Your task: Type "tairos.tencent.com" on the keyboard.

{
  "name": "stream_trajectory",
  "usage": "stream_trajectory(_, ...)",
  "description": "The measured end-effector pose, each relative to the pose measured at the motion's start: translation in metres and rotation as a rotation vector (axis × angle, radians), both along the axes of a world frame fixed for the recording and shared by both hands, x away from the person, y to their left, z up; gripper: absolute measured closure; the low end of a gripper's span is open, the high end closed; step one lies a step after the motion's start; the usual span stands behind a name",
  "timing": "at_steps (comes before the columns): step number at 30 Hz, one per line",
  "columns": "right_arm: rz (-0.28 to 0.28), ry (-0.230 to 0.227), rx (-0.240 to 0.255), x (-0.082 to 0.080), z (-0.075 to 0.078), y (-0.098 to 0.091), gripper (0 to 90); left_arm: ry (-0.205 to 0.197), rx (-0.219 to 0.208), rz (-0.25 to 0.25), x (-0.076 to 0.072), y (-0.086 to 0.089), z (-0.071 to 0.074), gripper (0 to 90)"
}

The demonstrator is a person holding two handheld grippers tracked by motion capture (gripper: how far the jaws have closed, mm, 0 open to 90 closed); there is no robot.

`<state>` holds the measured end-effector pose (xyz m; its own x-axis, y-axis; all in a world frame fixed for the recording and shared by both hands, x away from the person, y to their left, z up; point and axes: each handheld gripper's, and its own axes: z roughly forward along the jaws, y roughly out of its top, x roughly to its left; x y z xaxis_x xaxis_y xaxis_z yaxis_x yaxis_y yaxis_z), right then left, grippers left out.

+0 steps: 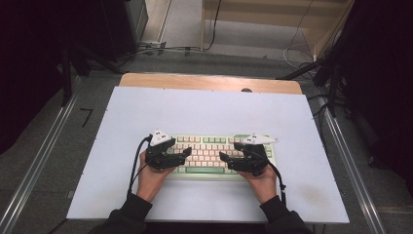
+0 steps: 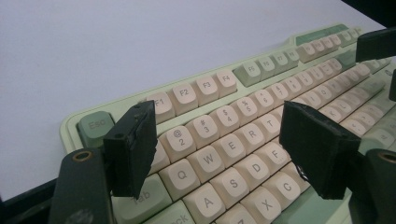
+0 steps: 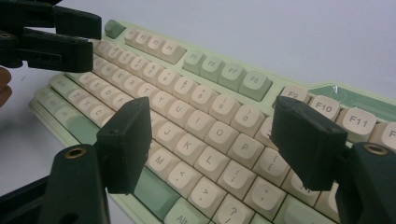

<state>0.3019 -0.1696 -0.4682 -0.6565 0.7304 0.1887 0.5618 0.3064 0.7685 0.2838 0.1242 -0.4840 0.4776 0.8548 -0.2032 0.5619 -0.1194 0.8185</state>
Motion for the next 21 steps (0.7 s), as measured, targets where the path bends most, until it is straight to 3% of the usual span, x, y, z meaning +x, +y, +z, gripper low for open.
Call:
stream_trajectory(6, -0.001, 0.001, -0.002, -0.0002, -0.0003, 0.0005, 27.4, -0.003, -0.003, 0.003, 0.0006, -0.001, -0.0005, 29.1)
stream_trajectory(9, 0.001, -0.001, -0.002, 0.0, -0.0006, 0.0011, 27.4, -0.009, 0.001, -0.006, 0.0006, -0.0022, -0.0011, 34.5)
stream_trajectory(17, 0.002, 0.002, -0.004, -0.0003, -0.001, 0.0014, 27.4, 0.0, -0.019, -0.08, 0.0012, -0.0067, -0.002, 83.0)
stream_trajectory(19, 0.001, 0.003, -0.004, -0.0003, -0.001, 0.0011, 27.4, 0.008, -0.019, -0.089, 0.0018, -0.0079, -0.0023, 90.0)
stream_trajectory(21, 0.002, 0.004, -0.006, -0.0005, -0.0013, 0.0012, 27.4, 0.017, -0.013, -0.09, 0.0027, -0.0088, -0.0033, 90.0)
